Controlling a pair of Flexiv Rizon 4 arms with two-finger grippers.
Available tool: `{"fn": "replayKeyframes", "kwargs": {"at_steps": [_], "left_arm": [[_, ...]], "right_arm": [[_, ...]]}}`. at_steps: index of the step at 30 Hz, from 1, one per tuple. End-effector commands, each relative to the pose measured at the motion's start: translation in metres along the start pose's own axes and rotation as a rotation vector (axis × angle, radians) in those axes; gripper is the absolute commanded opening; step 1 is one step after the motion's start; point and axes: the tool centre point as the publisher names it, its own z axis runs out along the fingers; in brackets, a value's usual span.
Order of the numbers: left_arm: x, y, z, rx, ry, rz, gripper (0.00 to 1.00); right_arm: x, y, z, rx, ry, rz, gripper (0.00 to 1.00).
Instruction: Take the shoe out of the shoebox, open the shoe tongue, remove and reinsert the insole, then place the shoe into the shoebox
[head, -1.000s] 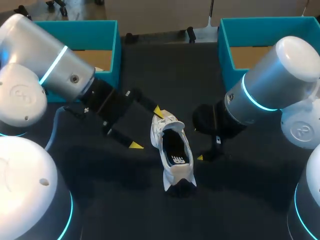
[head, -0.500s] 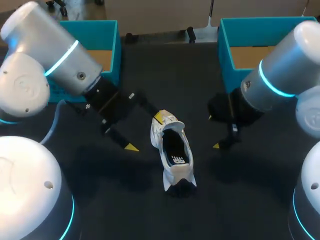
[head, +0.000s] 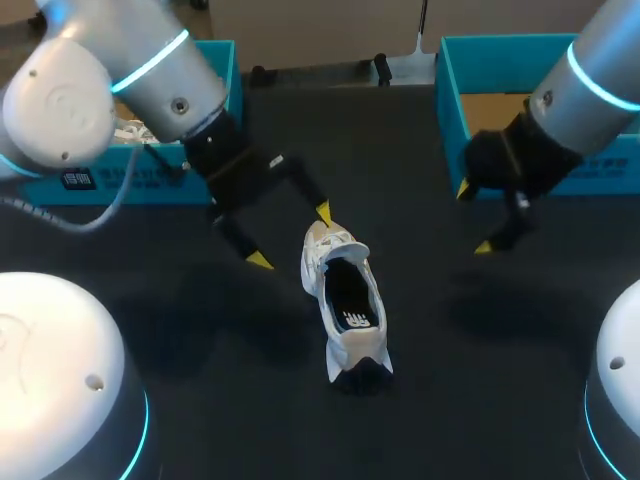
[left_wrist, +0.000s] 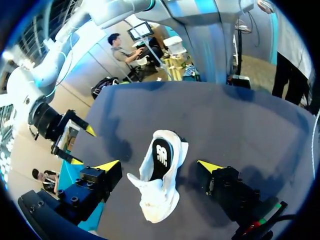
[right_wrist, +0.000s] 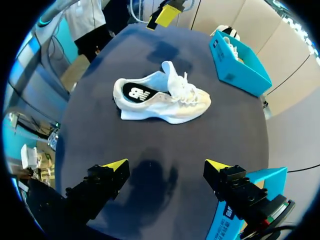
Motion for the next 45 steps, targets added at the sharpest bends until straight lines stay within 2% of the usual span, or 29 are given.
{"fn": "replayKeyframes", "kwargs": {"at_steps": [1, 11, 14, 17, 29, 34, 36, 38, 39, 41, 42, 45], "left_arm": [[-0.009, 0.007, -0.007, -0.008, 0.148, 0.019, 1.00], [-0.023, 0.006, -0.021, -0.060, 0.268, 0.120, 1.00], [-0.027, 0.005, -0.023, -0.065, 0.287, 0.143, 1.00], [-0.029, 0.005, -0.023, -0.088, 0.278, 0.150, 1.00], [-0.029, 0.005, -0.023, -0.088, 0.278, 0.150, 1.00], [-0.039, -0.002, -0.004, -0.179, 0.395, 0.165, 1.00], [-0.045, -0.004, 0.001, -0.176, 0.418, 0.173, 1.00], [-0.049, -0.005, 0.006, -0.171, 0.418, 0.177, 0.48], [-0.051, -0.005, 0.011, -0.167, 0.430, 0.180, 0.33], [-0.053, -0.004, 0.015, -0.161, 0.432, 0.189, 0.14], [-0.054, -0.005, 0.019, -0.159, 0.436, 0.191, 0.00], [-0.054, -0.003, 0.026, -0.153, 0.450, 0.193, 0.00]], "right_arm": [[0.001, -0.008, -0.035, 0.025, 0.012, -0.009, 1.00], [-0.006, -0.020, -0.063, 0.066, 0.045, -0.029, 1.00], [-0.006, -0.022, -0.065, 0.070, 0.024, 0.015, 1.00], [-0.006, -0.022, -0.065, 0.070, 0.024, 0.015, 1.00], [-0.006, -0.022, -0.065, 0.070, 0.024, 0.015, 1.00], [-0.006, -0.022, -0.065, 0.070, 0.024, 0.015, 1.00], [-0.006, -0.022, -0.065, 0.070, 0.024, 0.015, 1.00], [-0.006, -0.022, -0.065, 0.070, 0.024, 0.015, 1.00], [-0.006, -0.022, -0.065, 0.070, 0.024, 0.015, 1.00], [-0.006, -0.022, -0.065, 0.070, 0.024, 0.015, 1.00], [-0.006, -0.022, -0.065, 0.070, 0.024, 0.015, 1.00], [-0.006, -0.022, -0.065, 0.070, 0.024, 0.015, 1.00]]}}
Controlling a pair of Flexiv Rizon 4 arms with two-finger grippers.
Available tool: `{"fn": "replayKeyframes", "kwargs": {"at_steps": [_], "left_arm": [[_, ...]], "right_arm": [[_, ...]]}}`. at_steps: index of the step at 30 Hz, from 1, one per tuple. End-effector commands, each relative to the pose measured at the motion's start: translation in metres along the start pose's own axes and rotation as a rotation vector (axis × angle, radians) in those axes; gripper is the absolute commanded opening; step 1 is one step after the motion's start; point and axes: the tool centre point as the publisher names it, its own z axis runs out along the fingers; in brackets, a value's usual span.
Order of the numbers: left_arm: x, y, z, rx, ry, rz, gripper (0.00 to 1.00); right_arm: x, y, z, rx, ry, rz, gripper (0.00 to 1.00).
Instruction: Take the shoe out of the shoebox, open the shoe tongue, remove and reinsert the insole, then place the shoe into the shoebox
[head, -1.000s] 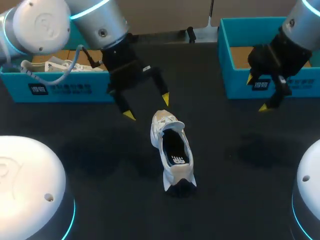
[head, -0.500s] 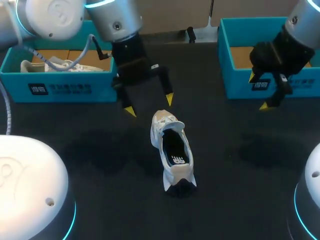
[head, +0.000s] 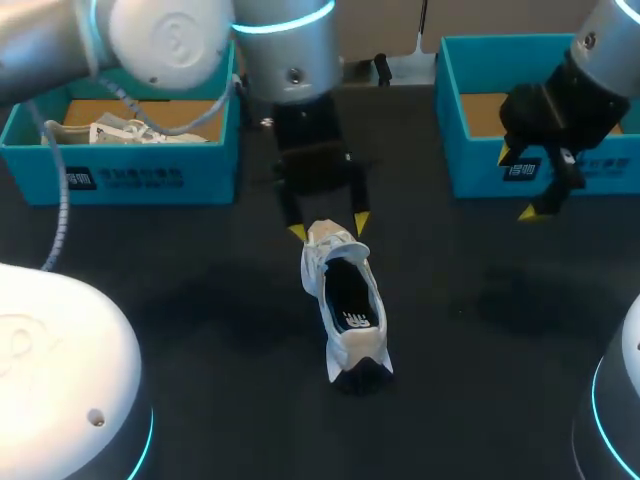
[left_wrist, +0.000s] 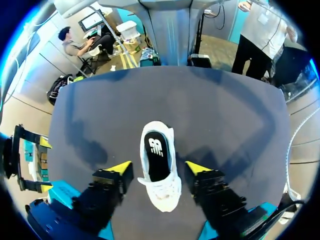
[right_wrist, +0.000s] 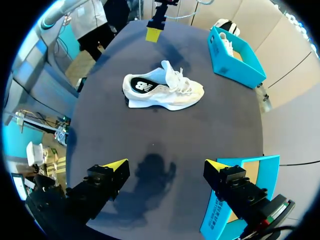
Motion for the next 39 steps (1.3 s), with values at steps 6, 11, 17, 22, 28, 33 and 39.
{"fn": "replayKeyframes", "kwargs": {"at_steps": [6, 11, 17, 22, 28, 33, 39], "left_arm": [[-0.011, 0.005, 0.026, 0.004, 0.074, 0.012, 0.00], [-0.008, 0.005, 0.043, -0.001, 0.069, 0.006, 0.00], [-0.008, 0.005, 0.066, -0.055, 0.069, -0.044, 0.00], [-0.009, 0.006, 0.083, -0.085, 0.064, -0.064, 0.00], [-0.006, 0.005, 0.104, -0.117, 0.102, -0.098, 0.00], [-0.006, 0.005, 0.104, -0.117, 0.102, -0.098, 0.00], [-0.006, 0.005, 0.104, -0.117, 0.102, -0.098, 0.00]], "right_arm": [[0.000, 0.000, 0.001, 0.002, -0.001, 0.000, 1.00], [0.000, 0.000, 0.001, 0.002, -0.001, 0.000, 1.00], [0.000, 0.000, 0.001, 0.002, -0.001, 0.000, 1.00], [0.000, 0.000, 0.001, 0.002, -0.001, 0.000, 1.00], [0.000, 0.000, 0.001, 0.002, -0.001, 0.000, 1.00], [0.000, 0.000, 0.001, 0.002, -0.001, 0.000, 1.00], [0.000, 0.000, 0.001, 0.002, -0.001, 0.000, 1.00]]}}
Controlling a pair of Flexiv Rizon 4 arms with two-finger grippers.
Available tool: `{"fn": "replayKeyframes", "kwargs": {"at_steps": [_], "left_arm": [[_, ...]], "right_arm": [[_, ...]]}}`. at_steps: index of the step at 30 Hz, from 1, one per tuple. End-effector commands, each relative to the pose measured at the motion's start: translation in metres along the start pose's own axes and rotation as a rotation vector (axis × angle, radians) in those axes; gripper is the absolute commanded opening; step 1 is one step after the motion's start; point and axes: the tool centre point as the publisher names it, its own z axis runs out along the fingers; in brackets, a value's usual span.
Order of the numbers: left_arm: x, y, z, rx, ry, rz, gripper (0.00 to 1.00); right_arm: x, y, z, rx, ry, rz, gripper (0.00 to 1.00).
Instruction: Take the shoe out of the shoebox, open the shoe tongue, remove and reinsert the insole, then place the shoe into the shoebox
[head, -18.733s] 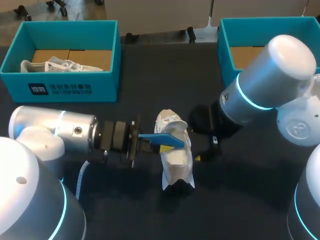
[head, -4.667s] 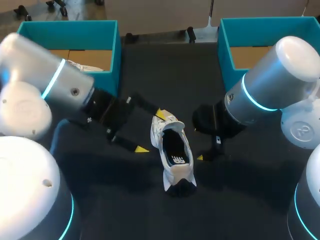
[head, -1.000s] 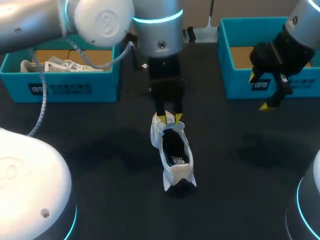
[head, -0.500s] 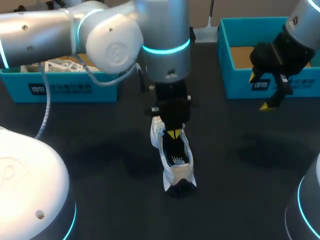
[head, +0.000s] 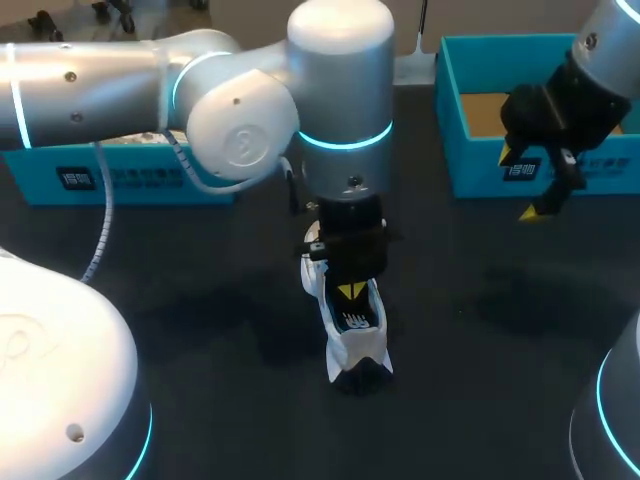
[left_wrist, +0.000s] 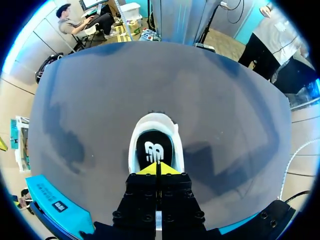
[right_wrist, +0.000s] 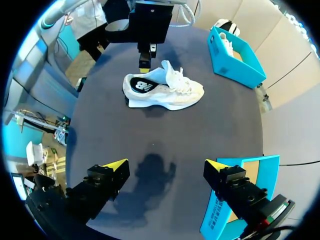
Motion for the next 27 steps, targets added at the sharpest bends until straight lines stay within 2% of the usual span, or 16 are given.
{"fn": "replayKeyframes", "kwargs": {"at_steps": [1, 14, 21, 27], "left_arm": [[-0.001, 0.001, 0.001, -0.002, 0.003, 0.001, 0.00], [-0.001, 0.001, 0.001, -0.002, 0.003, 0.001, 0.00], [-0.005, 0.004, 0.027, -0.005, 0.033, 0.005, 0.00], [-0.005, 0.007, 0.041, -0.005, 0.028, 0.005, 0.00]], "right_arm": [[-0.001, 0.001, 0.001, 0.003, 0.000, 0.001, 1.00], [-0.001, 0.001, 0.001, 0.003, 0.000, 0.001, 1.00], [-0.001, 0.001, 0.001, 0.003, 0.000, 0.001, 1.00], [-0.001, 0.001, 0.001, 0.003, 0.000, 0.001, 1.00]]}}
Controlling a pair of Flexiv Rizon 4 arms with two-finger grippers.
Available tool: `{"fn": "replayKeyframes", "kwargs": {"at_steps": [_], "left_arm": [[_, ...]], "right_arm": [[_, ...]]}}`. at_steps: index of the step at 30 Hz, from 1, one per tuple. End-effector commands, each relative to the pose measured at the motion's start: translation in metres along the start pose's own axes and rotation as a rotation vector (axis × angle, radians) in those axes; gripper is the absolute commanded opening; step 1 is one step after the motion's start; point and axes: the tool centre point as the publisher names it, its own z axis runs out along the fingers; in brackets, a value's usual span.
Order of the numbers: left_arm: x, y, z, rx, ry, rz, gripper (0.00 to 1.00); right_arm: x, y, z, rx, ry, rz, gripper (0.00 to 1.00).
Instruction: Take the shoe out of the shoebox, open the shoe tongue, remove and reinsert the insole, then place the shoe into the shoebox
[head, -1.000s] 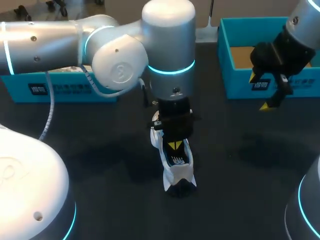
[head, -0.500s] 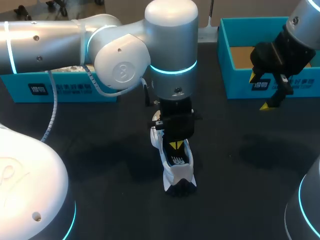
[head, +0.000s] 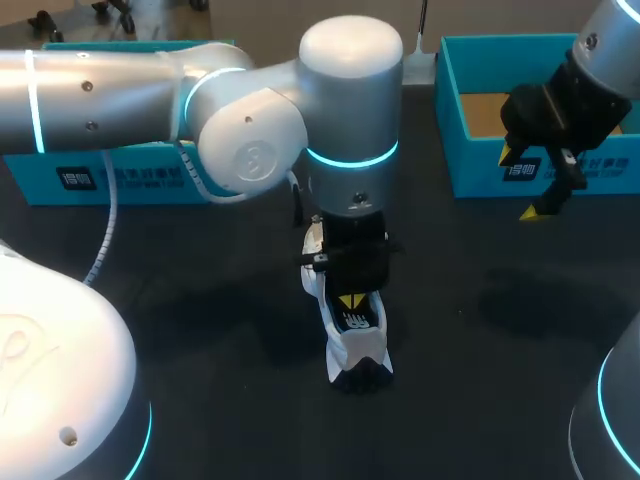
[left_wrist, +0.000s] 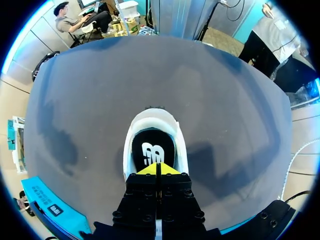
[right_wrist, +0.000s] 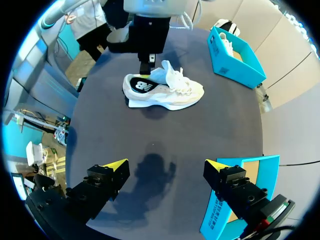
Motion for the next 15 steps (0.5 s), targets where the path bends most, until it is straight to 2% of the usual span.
{"fn": "replayKeyframes", "kwargs": {"at_steps": [1, 12, 15], "left_arm": [[-0.005, 0.004, 0.016, 0.004, 0.003, 0.000, 0.00], [-0.006, 0.000, 0.052, 0.016, 0.040, 0.010, 0.00], [-0.006, -0.003, 0.058, -0.007, 0.052, 0.017, 0.00]], "right_arm": [[-0.001, 0.001, 0.001, 0.004, 0.001, 0.001, 1.00], [-0.001, 0.001, 0.001, 0.004, 0.001, 0.001, 1.00], [-0.001, 0.001, 0.001, 0.004, 0.001, 0.001, 1.00]]}}
